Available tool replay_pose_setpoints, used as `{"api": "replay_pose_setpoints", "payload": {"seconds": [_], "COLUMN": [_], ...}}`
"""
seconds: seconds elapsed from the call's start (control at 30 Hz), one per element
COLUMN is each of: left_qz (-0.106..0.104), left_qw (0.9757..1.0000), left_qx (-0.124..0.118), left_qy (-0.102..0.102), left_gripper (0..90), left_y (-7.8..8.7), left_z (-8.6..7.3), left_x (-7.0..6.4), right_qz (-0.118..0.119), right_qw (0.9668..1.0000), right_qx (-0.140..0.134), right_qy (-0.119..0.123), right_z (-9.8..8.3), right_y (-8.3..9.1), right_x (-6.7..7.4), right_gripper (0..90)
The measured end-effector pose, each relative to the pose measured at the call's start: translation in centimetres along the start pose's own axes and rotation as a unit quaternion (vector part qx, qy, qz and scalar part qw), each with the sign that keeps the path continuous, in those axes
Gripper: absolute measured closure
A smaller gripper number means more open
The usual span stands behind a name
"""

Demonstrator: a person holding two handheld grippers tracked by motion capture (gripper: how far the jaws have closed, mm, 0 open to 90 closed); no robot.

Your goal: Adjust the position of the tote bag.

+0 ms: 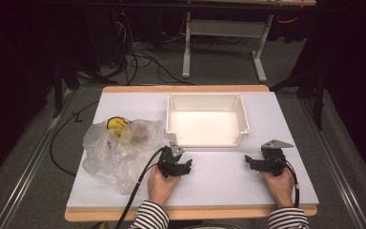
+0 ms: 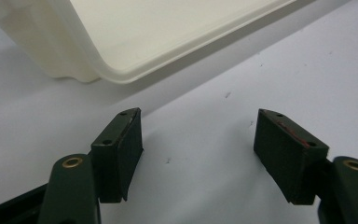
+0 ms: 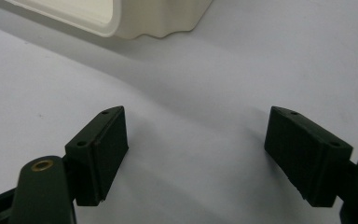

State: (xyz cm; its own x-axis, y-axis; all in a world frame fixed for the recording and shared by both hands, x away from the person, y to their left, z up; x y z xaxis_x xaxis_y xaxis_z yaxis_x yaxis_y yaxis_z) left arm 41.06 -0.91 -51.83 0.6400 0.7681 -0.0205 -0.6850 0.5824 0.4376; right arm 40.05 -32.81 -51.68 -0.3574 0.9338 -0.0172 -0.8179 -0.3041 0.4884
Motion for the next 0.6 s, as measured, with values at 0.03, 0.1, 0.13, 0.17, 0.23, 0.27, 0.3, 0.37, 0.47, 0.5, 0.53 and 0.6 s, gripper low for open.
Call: {"api": "replay_pose_setpoints", "payload": {"seconds": [0.03, 0.1, 0.13, 0.17, 0.23, 0.27, 0.3, 0.37, 0.47, 0.5, 0.53, 0.6], "left_qz": [0.000, 0.000, 0.000, 0.000, -0.002, -0.002, -0.002, -0.001, 0.000, 0.001, 0.001, 0.002], "left_qw": [1.0000, 1.0000, 1.0000, 1.0000, 1.0000, 1.0000, 1.0000, 1.0000, 1.0000, 1.0000, 1.0000, 1.0000], "left_qx": [0.000, 0.000, -0.001, -0.001, -0.002, -0.002, -0.002, -0.002, -0.001, 0.000, 0.000, 0.000], "left_qy": [0.000, 0.001, 0.002, 0.002, 0.007, 0.008, 0.008, 0.007, 0.002, 0.001, 0.001, -0.001], "left_gripper": [32.7, 32.8, 32.8, 32.9, 32.9, 32.8, 32.9, 33.0, 33.0, 33.0, 33.0, 33.0], "left_y": [0.00, 0.00, -0.01, -0.01, 0.00, 0.01, 0.01, -0.01, -0.01, -0.01, 0.00, -0.01], "left_z": [0.00, 0.00, 0.01, 0.01, 0.01, 0.01, 0.01, 0.01, 0.00, 0.00, 0.00, 0.00], "left_x": [0.01, 0.01, 0.02, 0.02, 0.05, 0.07, 0.07, 0.05, 0.01, 0.01, 0.02, -0.02], "right_qz": [0.000, 0.000, 0.000, 0.000, 0.000, 0.000, 0.000, 0.001, 0.001, 0.001, 0.000, 0.000], "right_qw": [1.0000, 1.0000, 1.0000, 1.0000, 1.0000, 1.0000, 1.0000, 1.0000, 1.0000, 1.0000, 1.0000, 1.0000], "right_qx": [0.000, 0.000, 0.000, 0.000, 0.000, 0.000, 0.000, 0.000, 0.000, 0.000, -0.001, -0.001], "right_qy": [0.000, 0.000, 0.000, 0.000, 0.000, 0.000, 0.000, 0.000, -0.002, -0.002, -0.003, -0.003], "right_z": [0.00, 0.00, 0.00, 0.00, 0.00, 0.00, 0.00, 0.00, 0.00, 0.00, 0.00, 0.00], "right_y": [0.00, 0.00, 0.00, 0.00, 0.00, 0.00, 0.00, 0.00, 0.01, 0.01, 0.00, 0.00], "right_x": [0.00, 0.00, 0.00, 0.00, 0.00, 0.00, -0.01, -0.03, -0.03, -0.03, -0.03, -0.04], "right_gripper": [21.5, 21.5, 21.5, 21.5, 21.5, 21.5, 21.5, 21.6, 21.9, 21.9, 22.1, 22.2]}}
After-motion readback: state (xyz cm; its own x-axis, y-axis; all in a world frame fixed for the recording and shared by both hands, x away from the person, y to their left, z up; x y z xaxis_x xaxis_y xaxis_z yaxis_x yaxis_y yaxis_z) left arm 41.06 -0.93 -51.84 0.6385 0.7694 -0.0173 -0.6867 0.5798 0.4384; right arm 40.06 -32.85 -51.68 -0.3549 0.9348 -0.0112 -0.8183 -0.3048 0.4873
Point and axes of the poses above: each handheld gripper's, and its own axes: y roughly backward along the jaws, z roughly out of its top, x roughly to its left, the point moved 5 cm from there along -y, roughly forward along the jaws, and after that the axes turned 15 degrees about -x, right-handed, at the moved point
